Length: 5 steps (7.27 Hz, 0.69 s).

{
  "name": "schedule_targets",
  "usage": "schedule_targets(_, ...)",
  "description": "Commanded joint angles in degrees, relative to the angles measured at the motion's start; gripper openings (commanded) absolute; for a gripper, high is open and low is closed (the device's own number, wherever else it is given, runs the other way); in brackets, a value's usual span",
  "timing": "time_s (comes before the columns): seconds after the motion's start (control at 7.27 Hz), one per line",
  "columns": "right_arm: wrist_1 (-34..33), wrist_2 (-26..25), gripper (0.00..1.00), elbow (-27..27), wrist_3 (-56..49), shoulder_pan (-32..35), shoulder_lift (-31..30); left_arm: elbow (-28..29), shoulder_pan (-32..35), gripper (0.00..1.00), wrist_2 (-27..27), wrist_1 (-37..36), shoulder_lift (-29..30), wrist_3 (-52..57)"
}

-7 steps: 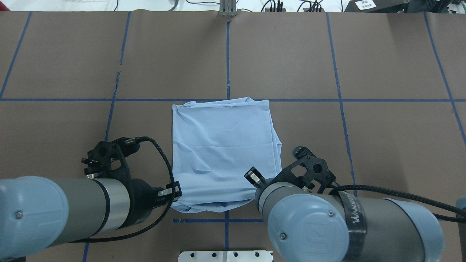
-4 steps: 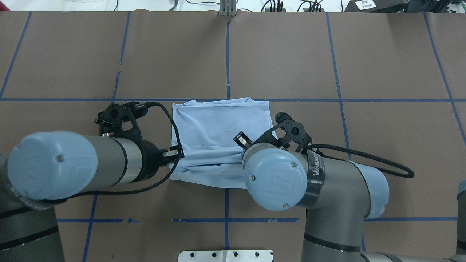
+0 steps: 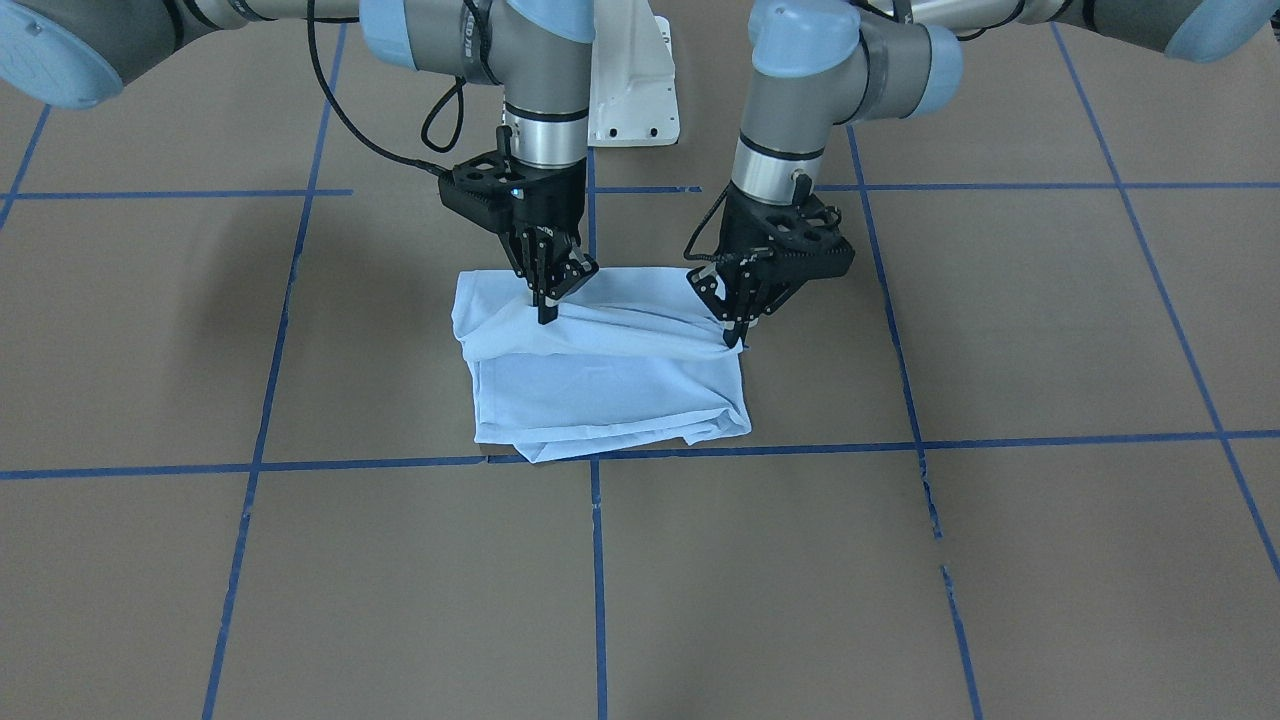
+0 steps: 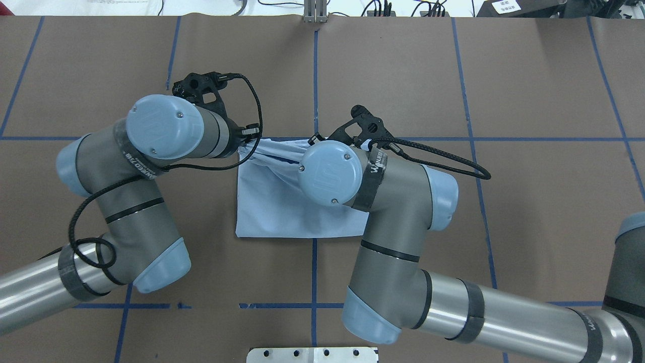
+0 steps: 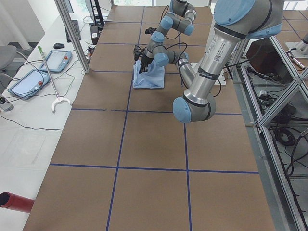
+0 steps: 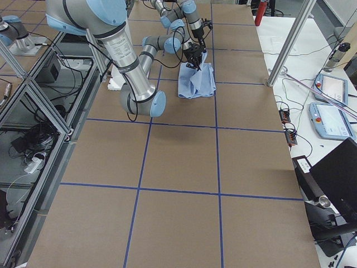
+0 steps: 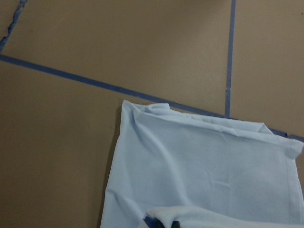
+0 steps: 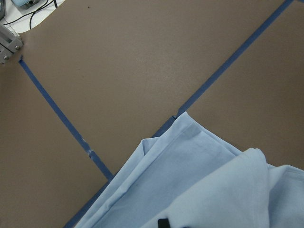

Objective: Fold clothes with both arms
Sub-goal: 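Fold the near edge with both grippers toward the far edge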

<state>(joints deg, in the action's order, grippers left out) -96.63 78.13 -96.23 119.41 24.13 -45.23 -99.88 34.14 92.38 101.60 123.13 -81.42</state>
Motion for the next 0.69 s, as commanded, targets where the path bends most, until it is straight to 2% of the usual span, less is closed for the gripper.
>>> schedule_targets(0.0,6.9,0.0,0.00,8.9,-1.5,1.3,1.6,9.7,0.7,0.00,-0.3,4.7,3.2,1.5)
schedule_targets(0.28,7.6,0.1,0.00,11.4,-2.8,2.0,1.7,13.6,0.6,0.00,-0.4,6.9,3.4,2.1)
schedule_targets(0.55,7.7,0.1,0.00,12.1,-4.9,2.5,2.1,14.7,0.5,0.00,-0.4,7.3,3.5,3.7)
